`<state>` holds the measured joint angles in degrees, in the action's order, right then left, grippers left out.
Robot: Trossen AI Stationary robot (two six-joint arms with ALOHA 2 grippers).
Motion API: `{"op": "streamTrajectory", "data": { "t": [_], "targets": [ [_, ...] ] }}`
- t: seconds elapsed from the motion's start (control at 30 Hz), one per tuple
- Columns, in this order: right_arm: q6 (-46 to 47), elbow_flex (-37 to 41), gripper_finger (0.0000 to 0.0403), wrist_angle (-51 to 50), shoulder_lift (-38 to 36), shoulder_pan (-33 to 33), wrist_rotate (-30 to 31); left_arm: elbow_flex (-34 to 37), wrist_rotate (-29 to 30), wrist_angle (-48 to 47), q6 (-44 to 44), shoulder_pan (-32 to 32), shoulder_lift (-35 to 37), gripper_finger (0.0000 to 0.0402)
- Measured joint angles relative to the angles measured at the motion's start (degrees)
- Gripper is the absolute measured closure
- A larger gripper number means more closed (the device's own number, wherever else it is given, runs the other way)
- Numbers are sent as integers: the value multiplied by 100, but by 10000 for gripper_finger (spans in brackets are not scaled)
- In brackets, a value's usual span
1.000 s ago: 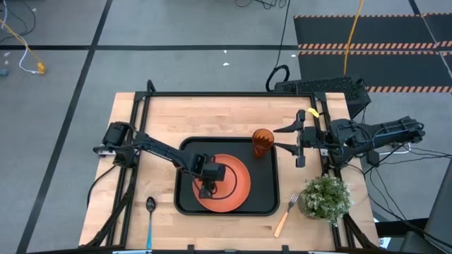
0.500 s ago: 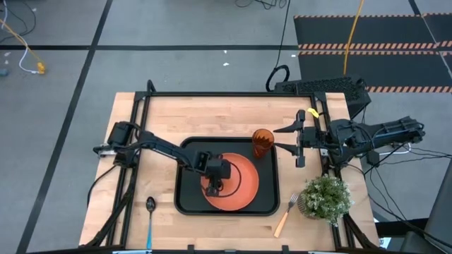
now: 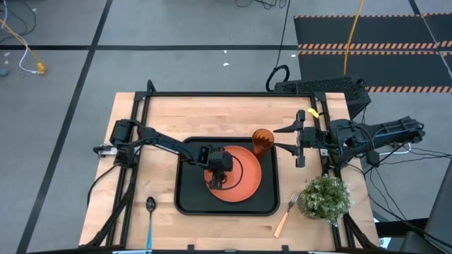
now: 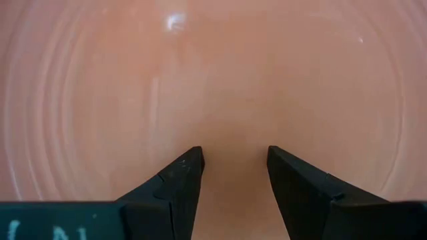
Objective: Pick and place plate/cup/fork/spoon on tray
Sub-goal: Adjust the pink plate on the black serving tray
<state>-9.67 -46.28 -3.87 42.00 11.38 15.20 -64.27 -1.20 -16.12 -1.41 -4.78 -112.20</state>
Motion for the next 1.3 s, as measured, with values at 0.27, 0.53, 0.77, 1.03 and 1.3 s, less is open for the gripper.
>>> {"op": "streamTrajectory", "data": {
  "t": [0.27, 0.53, 0.77, 1.03, 1.3],
  "targets": [
    [0, 0, 222, -117, 2, 0, 0, 4, -15, -30, 92, 0, 33, 225],
    [25, 0, 222, -174, 2, 0, 0, 26, 207, -616, 87, -143, 398, 224],
    [42, 0, 222, -156, 2, -2, -2, 35, 327, -741, -41, -161, 527, 224],
    [63, 0, 222, -156, 2, -2, 0, 31, 516, -618, -56, -161, 535, 224],
    [63, 0, 222, -156, 2, -2, 0, 23, 536, -126, -56, -161, 494, 224]
  ]
}}
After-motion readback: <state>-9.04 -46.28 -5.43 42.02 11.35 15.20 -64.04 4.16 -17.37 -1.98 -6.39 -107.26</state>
